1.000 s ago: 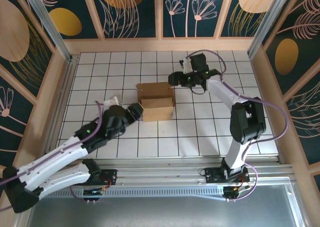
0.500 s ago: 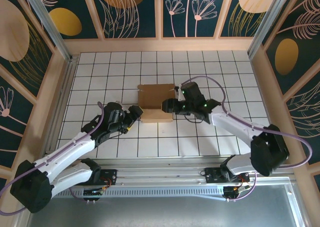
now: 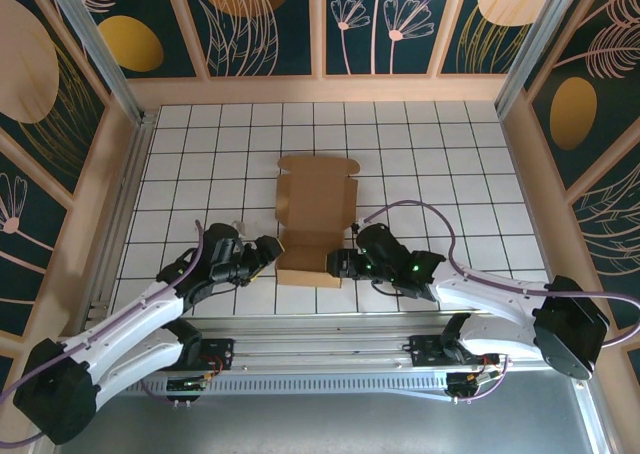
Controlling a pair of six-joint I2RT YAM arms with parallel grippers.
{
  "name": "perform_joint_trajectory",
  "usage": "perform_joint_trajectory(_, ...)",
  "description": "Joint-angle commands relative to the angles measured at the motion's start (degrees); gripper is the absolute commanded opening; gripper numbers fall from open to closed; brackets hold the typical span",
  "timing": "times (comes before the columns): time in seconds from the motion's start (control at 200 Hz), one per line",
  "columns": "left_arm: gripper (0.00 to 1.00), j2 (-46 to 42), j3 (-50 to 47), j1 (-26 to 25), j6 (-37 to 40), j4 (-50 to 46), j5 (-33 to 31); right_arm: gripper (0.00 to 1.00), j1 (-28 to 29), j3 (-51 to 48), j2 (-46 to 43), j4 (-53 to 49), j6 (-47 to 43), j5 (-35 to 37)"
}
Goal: Fold the paper box
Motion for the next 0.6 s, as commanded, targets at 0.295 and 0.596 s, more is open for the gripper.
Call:
perform_joint_trajectory(0.295,0.76,9.3,6.5,-0.5,20.7,-0.7,-2.9,0.60,1.3,-0.3,3.7,2.0,12.3,13.3)
perform_joint_trajectory(0.596,0.43,12.4,-3.3,-1.6,8.9,13.7,4.7,0.22,4.4,1.0,12.8,4.3,11.4,18.7)
